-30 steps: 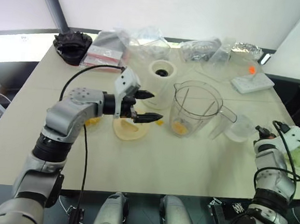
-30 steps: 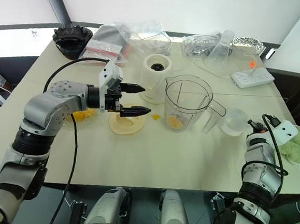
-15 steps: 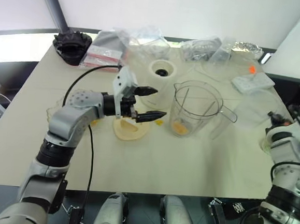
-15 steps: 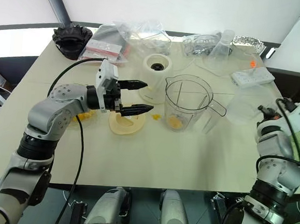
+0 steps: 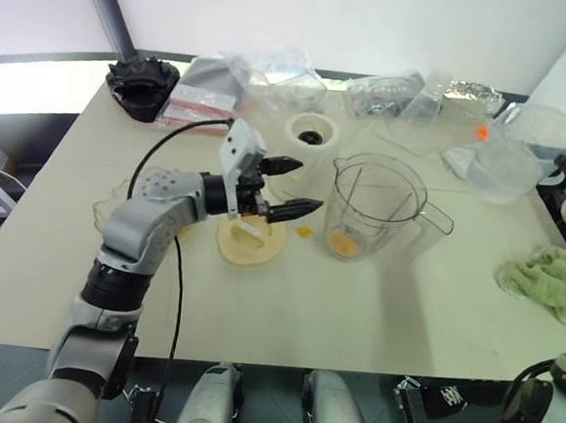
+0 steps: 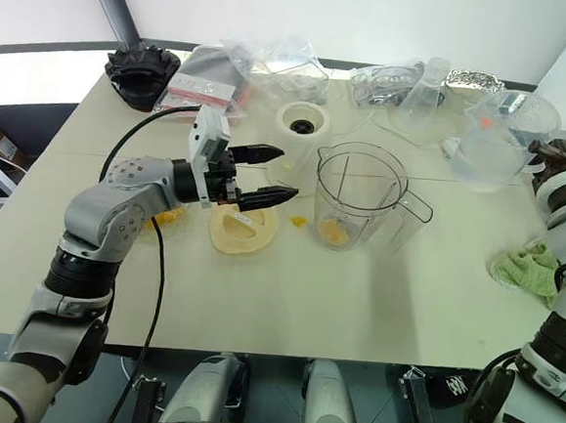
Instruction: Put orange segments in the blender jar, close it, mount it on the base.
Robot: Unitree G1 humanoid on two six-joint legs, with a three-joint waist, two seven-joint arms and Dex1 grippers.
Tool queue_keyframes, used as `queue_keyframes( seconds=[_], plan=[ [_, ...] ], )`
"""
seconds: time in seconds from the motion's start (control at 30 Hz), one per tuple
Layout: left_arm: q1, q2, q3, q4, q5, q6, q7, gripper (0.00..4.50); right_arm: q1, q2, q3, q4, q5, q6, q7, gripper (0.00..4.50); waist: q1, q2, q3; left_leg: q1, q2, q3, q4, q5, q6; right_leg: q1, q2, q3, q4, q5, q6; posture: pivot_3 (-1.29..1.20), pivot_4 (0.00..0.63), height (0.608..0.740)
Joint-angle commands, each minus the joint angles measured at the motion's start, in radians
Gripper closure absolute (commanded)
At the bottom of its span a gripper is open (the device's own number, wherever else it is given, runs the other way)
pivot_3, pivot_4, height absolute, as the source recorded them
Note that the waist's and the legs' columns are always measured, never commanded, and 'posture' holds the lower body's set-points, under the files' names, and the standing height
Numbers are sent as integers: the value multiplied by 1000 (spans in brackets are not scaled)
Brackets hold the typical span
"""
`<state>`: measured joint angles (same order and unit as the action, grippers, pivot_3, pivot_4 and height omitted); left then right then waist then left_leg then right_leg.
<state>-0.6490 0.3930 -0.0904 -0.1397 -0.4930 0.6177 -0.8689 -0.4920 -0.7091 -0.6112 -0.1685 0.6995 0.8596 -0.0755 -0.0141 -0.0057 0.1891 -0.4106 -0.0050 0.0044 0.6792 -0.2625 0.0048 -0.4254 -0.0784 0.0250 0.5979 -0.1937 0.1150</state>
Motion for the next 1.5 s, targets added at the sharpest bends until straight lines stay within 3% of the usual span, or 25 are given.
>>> queue_keyframes(
  seconds=[0.03, 0.5, 1.1, 1.5],
  plan=[
    [15, 11, 25, -74, -28, 4, 8, 0, -39, -61, -10, -101, 13, 14, 37, 4456, 0, 0, 0, 0, 0, 0, 0, 0, 0, 0, 0, 0, 0, 0, 0, 0, 150, 740],
    [73, 5, 57, -46, -38, -75, -4, 0, -8, -145, 33, -279, 0, 115, 125, 4456, 2, 0, 0, -1, 1, 0, 0, 0, 0, 0, -1, 0, -1, 0, 0, 0, 150, 740],
    [105, 0, 30, 21, 10, -193, -47, 0, 118, -253, 196, -310, -282, -102, 336, 4456, 3, -1, 0, -2, 1, 0, 0, 0, 0, -2, -1, 0, -2, 0, 0, 0, 150, 740],
    [113, -14, 19, 10, 28, -210, -33, 0, 104, -221, 233, -296, -357, -147, 388, 4456, 3, -1, 0, -2, 1, 0, 0, 0, 0, -2, -2, 0, -2, 0, 0, 0, 150, 740]
  ],
)
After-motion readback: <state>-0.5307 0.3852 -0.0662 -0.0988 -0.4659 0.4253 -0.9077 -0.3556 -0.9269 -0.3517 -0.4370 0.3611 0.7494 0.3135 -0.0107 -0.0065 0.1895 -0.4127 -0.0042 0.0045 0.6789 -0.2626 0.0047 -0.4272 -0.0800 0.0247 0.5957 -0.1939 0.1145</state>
